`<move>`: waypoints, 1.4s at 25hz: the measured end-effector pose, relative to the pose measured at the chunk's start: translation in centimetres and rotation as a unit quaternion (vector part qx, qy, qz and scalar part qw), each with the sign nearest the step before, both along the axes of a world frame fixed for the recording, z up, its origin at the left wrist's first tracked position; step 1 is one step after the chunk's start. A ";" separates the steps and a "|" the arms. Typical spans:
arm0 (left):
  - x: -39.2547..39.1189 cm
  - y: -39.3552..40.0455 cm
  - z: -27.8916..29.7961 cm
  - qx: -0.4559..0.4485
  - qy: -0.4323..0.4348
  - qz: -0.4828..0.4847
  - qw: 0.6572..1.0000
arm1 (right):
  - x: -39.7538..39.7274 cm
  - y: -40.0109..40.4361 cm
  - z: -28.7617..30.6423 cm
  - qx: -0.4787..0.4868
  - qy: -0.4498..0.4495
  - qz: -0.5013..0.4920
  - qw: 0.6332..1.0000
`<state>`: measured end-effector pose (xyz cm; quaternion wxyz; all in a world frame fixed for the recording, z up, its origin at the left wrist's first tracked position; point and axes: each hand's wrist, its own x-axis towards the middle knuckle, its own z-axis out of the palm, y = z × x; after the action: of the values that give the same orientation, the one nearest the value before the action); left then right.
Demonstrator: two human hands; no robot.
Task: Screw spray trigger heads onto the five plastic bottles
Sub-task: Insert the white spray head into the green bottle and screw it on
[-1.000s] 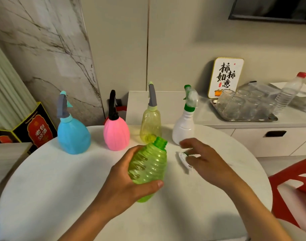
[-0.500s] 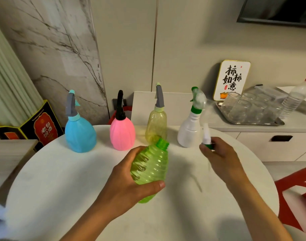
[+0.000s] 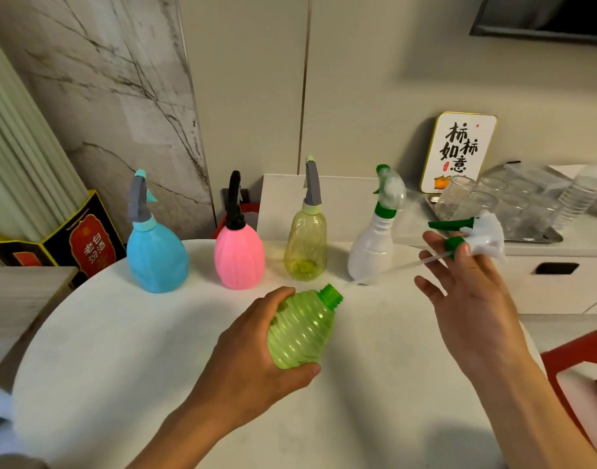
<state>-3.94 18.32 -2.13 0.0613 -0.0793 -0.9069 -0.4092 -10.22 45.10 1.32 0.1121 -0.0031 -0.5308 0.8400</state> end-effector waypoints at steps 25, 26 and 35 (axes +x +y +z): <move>0.4 0.2 0.3 -0.047 0.047 -0.016 0.998 | 2.3 -6.6 -3.0 0.118 -0.043 0.188 0.974; 0.4 0.2 0.3 -0.049 0.054 -0.016 0.997 | 2.4 -6.8 -3.1 0.103 -0.058 0.198 0.973; 0.9 0.1 1.2 0.203 -0.086 -0.070 0.973 | 2.2 -6.3 -2.0 0.010 -0.030 0.314 0.949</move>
<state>-3.01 18.44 -0.88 -0.0311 -0.0933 -0.7992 -0.5929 -8.05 38.81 -0.66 -0.1727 0.1398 -0.5164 0.8270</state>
